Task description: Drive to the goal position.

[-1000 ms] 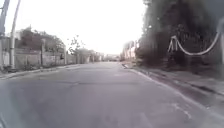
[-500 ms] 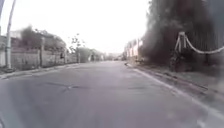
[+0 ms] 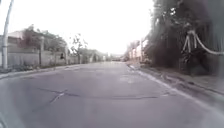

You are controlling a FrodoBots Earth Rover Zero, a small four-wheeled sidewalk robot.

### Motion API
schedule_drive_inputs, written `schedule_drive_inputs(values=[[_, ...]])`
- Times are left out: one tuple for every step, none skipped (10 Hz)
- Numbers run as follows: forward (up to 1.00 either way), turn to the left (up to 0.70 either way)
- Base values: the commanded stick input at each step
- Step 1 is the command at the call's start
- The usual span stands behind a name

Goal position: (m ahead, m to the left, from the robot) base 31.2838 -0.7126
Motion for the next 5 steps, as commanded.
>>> schedule_drive_inputs(values=[[1.0,0.0],[1.0,0.0],[1.0,0.0],[1.0,0.0],[1.0,0.0]])
